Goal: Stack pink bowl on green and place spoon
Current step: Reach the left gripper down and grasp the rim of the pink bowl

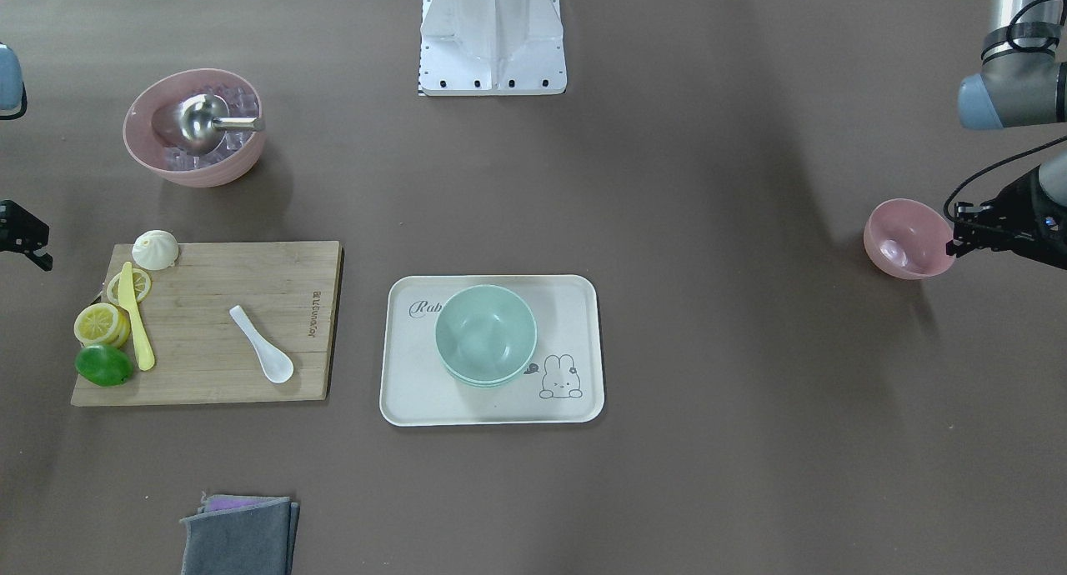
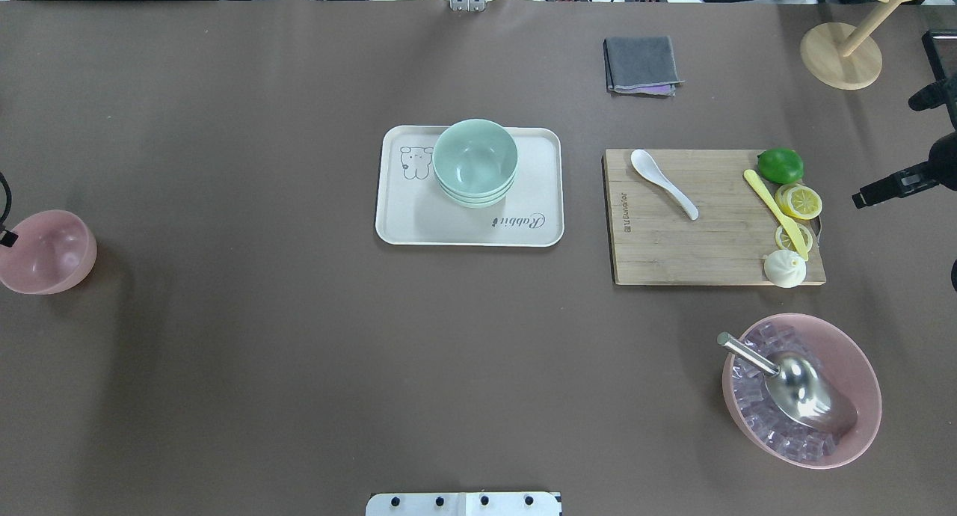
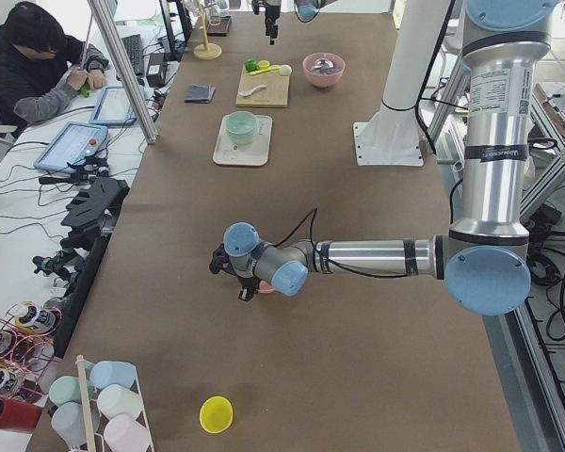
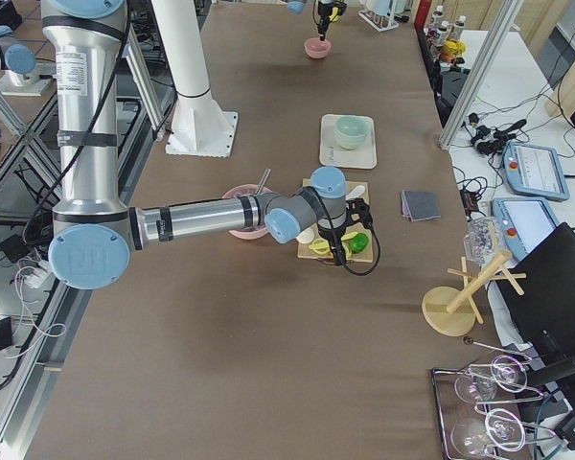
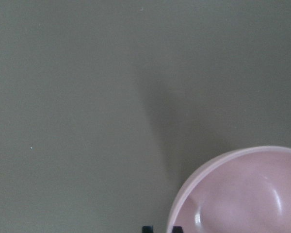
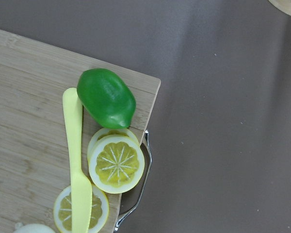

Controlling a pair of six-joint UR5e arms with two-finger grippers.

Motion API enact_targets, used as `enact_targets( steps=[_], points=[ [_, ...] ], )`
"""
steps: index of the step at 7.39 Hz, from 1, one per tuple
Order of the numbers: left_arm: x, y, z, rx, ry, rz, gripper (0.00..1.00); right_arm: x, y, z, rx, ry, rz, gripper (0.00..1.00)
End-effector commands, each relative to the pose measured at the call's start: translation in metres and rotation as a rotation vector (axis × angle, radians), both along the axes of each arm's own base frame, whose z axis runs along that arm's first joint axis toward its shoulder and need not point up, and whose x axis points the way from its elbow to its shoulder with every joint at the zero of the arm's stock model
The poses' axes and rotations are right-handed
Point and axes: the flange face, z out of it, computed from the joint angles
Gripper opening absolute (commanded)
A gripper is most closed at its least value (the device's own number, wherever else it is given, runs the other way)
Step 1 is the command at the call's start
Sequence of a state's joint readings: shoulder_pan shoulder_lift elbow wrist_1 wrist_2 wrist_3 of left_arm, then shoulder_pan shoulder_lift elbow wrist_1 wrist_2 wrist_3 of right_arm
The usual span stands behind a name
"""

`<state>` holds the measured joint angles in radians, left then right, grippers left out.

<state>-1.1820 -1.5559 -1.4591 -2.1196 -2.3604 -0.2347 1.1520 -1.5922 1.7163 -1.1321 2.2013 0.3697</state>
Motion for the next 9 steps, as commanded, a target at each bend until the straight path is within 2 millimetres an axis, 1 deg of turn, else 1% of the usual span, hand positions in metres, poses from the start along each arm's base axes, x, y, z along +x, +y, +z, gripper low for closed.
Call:
enact_targets(
  steps=[1, 2, 3, 4, 5, 6, 7, 8, 9],
  points=[
    [0.0, 0.001, -0.005, 0.004, 0.01, 0.002, 0.0, 0.0, 0.0, 0.0, 0.0, 0.0, 0.0, 1.0],
    [0.003, 0.005, -0.007, -0.025, 0.063, 0.028, 0.0, 0.0, 0.0, 0.0, 0.0, 0.0, 0.0, 1.0],
    [0.003, 0.003, -0.022, -0.034, 0.111, 0.04, 0.0, 0.0, 0.0, 0.0, 0.0, 0.0, 0.0, 1.0],
    [0.004, -0.002, -0.039, -0.06, 0.122, 0.008, 0.0, 0.0, 0.0, 0.0, 0.0, 0.0, 0.0, 1.0],
    [0.008, -0.01, -0.075, -0.114, 0.145, -0.073, 0.0, 0.0, 0.0, 0.0, 0.0, 0.0, 0.0, 1.0],
    [0.013, -0.019, -0.116, -0.17, 0.173, -0.146, 0.0, 0.0, 0.0, 0.001, -0.001, 0.002, 0.001, 1.0],
    [0.022, -0.038, -0.165, -0.213, 0.189, -0.195, 0.0, 0.0, 0.0, 0.001, -0.001, 0.002, 0.001, 1.0],
    [0.034, -0.057, -0.219, -0.248, 0.19, -0.224, 0.0, 0.0, 0.0, 0.001, -0.001, 0.002, 0.001, 1.0],
    [0.059, -0.066, -0.275, -0.3, 0.184, -0.231, 0.0, 0.0, 0.0, 0.0, 0.0, 0.001, 0.002, 1.0]
  ],
)
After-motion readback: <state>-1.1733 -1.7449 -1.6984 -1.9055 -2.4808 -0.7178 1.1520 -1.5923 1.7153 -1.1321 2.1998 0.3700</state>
